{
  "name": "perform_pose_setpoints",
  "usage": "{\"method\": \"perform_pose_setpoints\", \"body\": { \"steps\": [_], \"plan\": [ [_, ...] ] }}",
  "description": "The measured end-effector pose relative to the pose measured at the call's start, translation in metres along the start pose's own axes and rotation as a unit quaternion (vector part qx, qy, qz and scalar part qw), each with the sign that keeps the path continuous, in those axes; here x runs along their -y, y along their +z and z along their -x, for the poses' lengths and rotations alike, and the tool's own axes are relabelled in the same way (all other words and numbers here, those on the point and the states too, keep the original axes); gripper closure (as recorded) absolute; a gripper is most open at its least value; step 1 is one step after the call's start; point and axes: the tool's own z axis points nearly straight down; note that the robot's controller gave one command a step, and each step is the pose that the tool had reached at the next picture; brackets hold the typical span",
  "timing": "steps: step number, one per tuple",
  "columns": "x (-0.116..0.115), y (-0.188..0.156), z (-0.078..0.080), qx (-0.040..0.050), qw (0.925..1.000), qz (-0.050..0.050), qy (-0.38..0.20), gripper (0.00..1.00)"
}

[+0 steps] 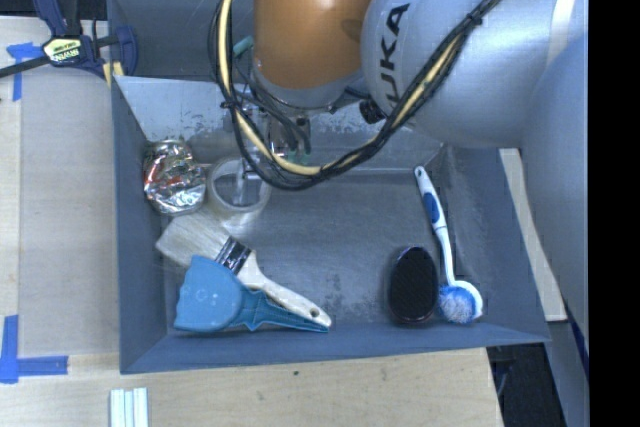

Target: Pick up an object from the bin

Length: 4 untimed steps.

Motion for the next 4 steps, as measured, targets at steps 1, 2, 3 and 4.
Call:
{"method": "perform_pose_setpoints", "body": {
  "steps": [1, 2, 3, 4],
  "plan": [
    [0.0, 0.0, 0.0, 0.0, 1.0, 0.0, 0.0, 0.0],
    [-0.004, 0.062, -0.007, 0.0025, 0.9975, 0.001, 0.071, 0.0],
    [-0.003, 0.097, -0.008, -0.0005, 0.9976, -0.001, 0.069, 0.0],
    [0.035, 0.113, -0.017, -0.0003, 0.9998, -0.001, -0.02, 0.0]
  ]
}}
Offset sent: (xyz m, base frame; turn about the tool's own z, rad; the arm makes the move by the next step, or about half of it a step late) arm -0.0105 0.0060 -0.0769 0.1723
